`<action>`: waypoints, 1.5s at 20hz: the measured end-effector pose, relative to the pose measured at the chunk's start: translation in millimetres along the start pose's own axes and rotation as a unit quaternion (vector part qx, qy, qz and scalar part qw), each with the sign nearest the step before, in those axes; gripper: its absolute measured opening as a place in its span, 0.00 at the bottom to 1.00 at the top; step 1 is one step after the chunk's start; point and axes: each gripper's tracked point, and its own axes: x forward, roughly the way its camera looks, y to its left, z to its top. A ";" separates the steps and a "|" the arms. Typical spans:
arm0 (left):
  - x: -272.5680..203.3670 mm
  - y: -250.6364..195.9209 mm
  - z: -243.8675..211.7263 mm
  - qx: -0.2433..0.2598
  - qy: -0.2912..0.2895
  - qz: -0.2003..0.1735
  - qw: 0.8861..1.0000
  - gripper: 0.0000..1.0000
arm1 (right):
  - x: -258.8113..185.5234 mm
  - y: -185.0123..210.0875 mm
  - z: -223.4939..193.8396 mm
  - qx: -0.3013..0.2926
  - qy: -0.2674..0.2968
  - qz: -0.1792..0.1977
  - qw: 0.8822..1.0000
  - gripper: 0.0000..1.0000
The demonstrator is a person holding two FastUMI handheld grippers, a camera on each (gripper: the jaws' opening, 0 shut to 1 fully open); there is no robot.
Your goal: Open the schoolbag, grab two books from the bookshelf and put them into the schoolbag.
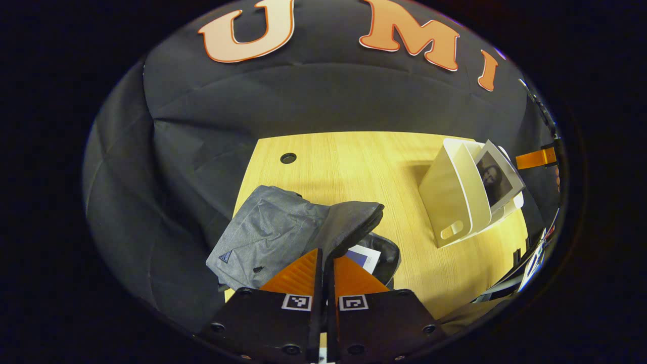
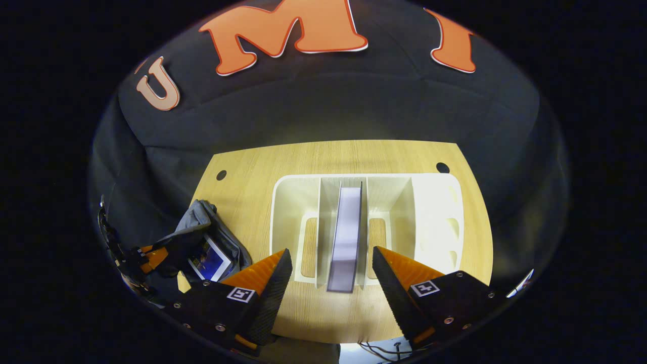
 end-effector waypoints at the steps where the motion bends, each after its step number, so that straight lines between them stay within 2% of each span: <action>1: 0.8 0.5 -1.6 -0.005 0.002 0.004 1.000 0.06 | 10.8 -4.5 2.0 0.006 0.011 0.000 1.000 0.94; 4: 0.2 -3.2 -9.3 -0.002 0.012 0.018 1.000 0.06 | 34.1 -13.3 3.6 0.010 0.030 -0.008 0.999 0.79; 5: -0.6 -4.9 -10.6 0.001 0.014 0.024 1.000 0.06 | 40.2 -13.5 4.8 0.009 0.035 -0.004 0.999 0.65; 6: 0.0 -7.0 -11.9 0.002 0.015 0.029 0.999 0.06 | 45.3 -15.4 4.3 0.010 0.040 -0.008 0.999 0.68; 7: 0.6 -7.8 -11.2 -0.002 0.015 0.033 0.999 0.06 | 50.1 -13.1 3.2 0.013 0.047 -0.004 0.999 0.63; 8: 1.9 -9.2 -11.3 -0.010 0.016 0.036 0.999 0.06 | 56.8 -13.8 1.4 0.017 0.052 -0.005 0.999 0.49; 10: 4.0 -11.9 -13.8 -0.018 0.022 0.037 0.999 0.06 | 52.6 -16.9 2.6 0.017 0.048 -0.012 0.999 0.37; 14: 4.8 -16.0 -14.3 -0.004 0.020 0.033 0.999 0.06 | 34.5 -21.0 -4.0 0.044 0.042 -0.012 0.998 0.33; 18: 7.2 -16.3 -16.9 0.014 0.023 0.004 1.000 0.05 | 3.1 -25.9 -11.7 0.074 0.013 -0.021 0.997 0.33; 22: 11.6 -13.4 -18.6 0.062 0.019 -0.033 0.997 0.06 | -24.7 -18.7 -24.4 0.143 -0.019 -0.032 0.989 0.33; 26: 12.2 -10.0 -26.6 0.109 0.017 -0.078 0.991 0.05 | -54.3 -6.1 -42.1 0.183 -0.047 -0.060 0.980 0.32; 30: 9.8 -4.0 -23.9 0.142 0.008 -0.105 0.984 0.06 | -83.0 9.5 -64.9 0.214 -0.066 -0.076 0.972 0.32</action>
